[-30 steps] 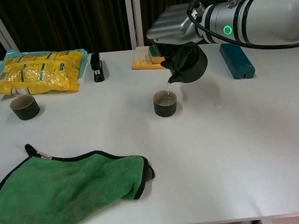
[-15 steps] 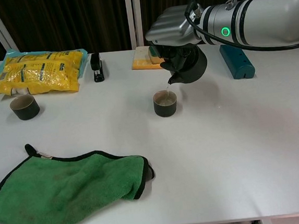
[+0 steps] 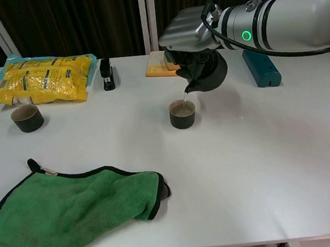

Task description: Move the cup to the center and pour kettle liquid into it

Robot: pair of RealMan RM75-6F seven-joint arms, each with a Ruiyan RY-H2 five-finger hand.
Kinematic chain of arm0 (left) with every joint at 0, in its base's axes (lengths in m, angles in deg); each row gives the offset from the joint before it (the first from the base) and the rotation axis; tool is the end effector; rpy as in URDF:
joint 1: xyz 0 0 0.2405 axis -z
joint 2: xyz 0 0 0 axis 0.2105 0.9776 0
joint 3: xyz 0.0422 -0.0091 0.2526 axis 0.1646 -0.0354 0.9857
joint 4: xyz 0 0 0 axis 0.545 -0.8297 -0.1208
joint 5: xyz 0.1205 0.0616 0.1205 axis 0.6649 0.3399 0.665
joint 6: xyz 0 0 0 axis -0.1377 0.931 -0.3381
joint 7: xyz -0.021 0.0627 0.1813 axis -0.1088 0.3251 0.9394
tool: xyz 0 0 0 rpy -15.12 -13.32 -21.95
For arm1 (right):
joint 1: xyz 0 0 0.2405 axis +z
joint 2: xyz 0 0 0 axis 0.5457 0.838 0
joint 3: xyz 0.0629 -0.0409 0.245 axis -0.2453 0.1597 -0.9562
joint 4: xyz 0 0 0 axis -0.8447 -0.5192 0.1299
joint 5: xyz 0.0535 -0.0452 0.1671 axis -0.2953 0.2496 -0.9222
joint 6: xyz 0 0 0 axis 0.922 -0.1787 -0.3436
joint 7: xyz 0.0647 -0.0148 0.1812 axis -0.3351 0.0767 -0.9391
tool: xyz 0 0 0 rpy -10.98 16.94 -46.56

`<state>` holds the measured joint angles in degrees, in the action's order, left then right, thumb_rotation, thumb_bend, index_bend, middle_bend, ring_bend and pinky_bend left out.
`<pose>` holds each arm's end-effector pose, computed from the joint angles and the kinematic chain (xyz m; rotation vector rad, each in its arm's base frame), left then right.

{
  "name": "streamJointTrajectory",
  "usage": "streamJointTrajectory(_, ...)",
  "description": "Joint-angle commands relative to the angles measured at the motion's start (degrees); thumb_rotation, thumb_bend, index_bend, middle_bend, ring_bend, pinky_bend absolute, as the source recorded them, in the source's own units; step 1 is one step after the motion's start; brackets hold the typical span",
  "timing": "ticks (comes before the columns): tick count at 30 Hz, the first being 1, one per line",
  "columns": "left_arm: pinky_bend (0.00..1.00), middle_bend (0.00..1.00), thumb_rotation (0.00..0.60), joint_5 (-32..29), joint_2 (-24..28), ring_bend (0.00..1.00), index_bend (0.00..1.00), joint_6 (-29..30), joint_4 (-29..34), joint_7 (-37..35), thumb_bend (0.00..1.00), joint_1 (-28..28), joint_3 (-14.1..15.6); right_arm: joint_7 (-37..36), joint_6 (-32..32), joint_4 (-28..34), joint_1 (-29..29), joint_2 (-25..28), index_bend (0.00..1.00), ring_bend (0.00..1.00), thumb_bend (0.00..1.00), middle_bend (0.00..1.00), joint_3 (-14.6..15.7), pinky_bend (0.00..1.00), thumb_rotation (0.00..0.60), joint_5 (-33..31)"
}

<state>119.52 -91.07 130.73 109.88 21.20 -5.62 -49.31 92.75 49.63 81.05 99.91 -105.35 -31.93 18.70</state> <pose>-0.3490 0.2419 0.1221 -1.3120 -1.0061 -0.9451 -0.0343 -0.4279 -0.0395 2.2730 -0.2173 0.6255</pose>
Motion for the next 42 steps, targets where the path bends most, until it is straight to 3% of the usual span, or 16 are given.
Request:
streamJointTrajectory(1, 0.25, 0.13, 0.600, 0.0, 0.0, 0.15, 0.16, 0.0, 0.0, 0.0, 0.13, 0.0, 0.0, 0.0, 0.0, 0.0, 0.1, -0.1, 1.00, 0.94, 0.59, 1.00, 0.0, 0.46, 0.600, -0.1)
streamJointTrajectory(21, 0.25, 0.13, 0.600, 0.0, 0.1, 0.15, 0.16, 0.1, 0.0, -0.2, 0.13, 0.0, -0.1, -3.2, -0.5, 0.2, -0.3, -0.5, 1.00, 0.94, 0.57, 1.00, -0.7, 0.46, 0.600, -2.0)
streamJointTrajectory(33, 0.25, 0.13, 0.600, -0.1, 0.5, 0.15, 0.16, 0.4, 0.3, -0.2, 0.13, -0.2, -0.1, -12.1, 1.0, 0.9, -2.7, -0.1, 1.00, 0.94, 0.54, 1.00, -2.8, 0.46, 0.600, -0.6)
streamJointTrajectory(42, 0.25, 0.13, 0.600, 0.0, 0.6, 0.15, 0.16, 0.6, 0.7, -0.2, 0.13, -0.3, -0.2, -25.5, 5.1, 6.0, -6.9, 4.2, 1.00, 0.94, 0.53, 1.00, -7.4, 0.46, 0.600, 2.3)
